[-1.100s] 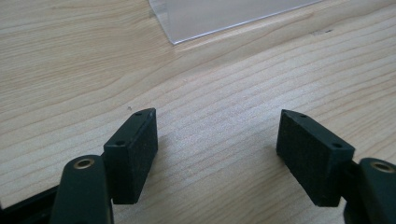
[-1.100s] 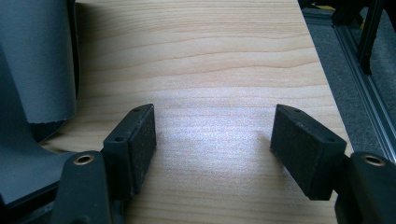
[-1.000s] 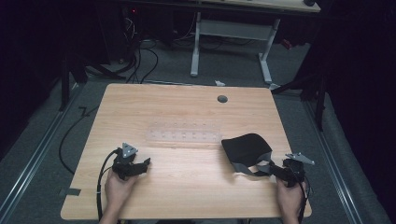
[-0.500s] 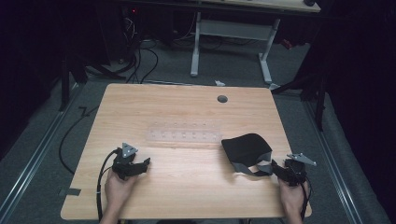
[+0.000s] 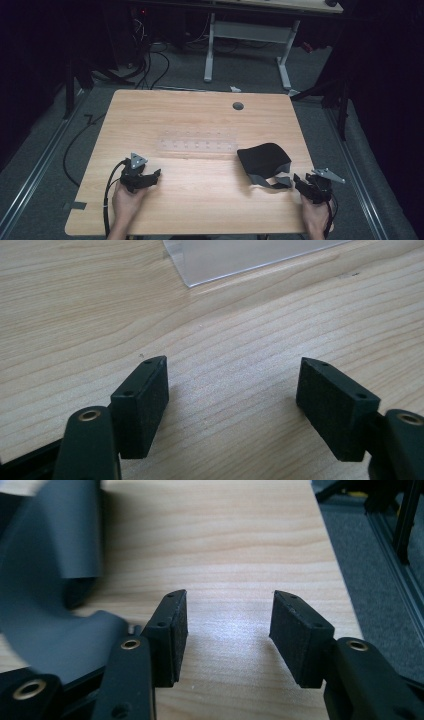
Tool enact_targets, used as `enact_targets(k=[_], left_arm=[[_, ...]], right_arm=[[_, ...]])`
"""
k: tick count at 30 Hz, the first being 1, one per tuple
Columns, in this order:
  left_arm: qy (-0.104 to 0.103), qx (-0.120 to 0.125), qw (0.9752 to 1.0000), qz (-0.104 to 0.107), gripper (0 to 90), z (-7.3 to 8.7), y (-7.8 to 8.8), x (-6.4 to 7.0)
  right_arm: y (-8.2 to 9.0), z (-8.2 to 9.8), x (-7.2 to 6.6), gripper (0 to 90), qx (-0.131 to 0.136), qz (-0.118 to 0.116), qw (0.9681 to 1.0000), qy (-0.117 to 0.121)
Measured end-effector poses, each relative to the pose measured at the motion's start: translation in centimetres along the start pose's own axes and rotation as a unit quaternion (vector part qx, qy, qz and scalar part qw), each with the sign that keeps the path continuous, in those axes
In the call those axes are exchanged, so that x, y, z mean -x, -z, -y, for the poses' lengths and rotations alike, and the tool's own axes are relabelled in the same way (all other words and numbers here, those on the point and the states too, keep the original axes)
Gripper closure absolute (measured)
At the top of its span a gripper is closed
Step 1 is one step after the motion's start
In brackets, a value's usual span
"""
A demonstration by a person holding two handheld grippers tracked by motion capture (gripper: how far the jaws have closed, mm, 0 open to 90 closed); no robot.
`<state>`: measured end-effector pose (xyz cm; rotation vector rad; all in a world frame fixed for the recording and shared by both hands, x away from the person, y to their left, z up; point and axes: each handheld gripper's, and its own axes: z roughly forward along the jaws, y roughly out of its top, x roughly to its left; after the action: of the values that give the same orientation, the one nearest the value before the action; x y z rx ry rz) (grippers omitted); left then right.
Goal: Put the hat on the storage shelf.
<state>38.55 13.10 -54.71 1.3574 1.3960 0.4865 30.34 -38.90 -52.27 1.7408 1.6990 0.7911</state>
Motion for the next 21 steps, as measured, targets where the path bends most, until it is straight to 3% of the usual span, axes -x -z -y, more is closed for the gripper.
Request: enact_targets(k=[3, 8, 15, 21], left_arm=[[0.000, 0.000, 1.0000, 0.000, 29.4, 0.0, 0.0, 0.0], [0.000, 0.000, 1.0000, 0.000, 29.4, 0.0, 0.0, 0.0], [0.000, 0.000, 1.0000, 0.000, 29.4, 0.0, 0.0, 0.0], [0.000, 0.000, 1.0000, 0.000, 29.4, 0.0, 0.0, 0.0]], right_arm=[[0.9, 0.0, -0.1, 49.2, 0.012, -0.011, 0.9999, -0.002], [2.1, 0.8, -0.6, 49.0, 0.020, -0.003, 0.9998, 0.008], [3.3, 0.9, -1.2, 44.6, 0.038, -0.042, 0.9984, 0.001], [3.2, 0.3, -2.0, 40.5, 0.045, -0.072, 0.9964, 0.002]])
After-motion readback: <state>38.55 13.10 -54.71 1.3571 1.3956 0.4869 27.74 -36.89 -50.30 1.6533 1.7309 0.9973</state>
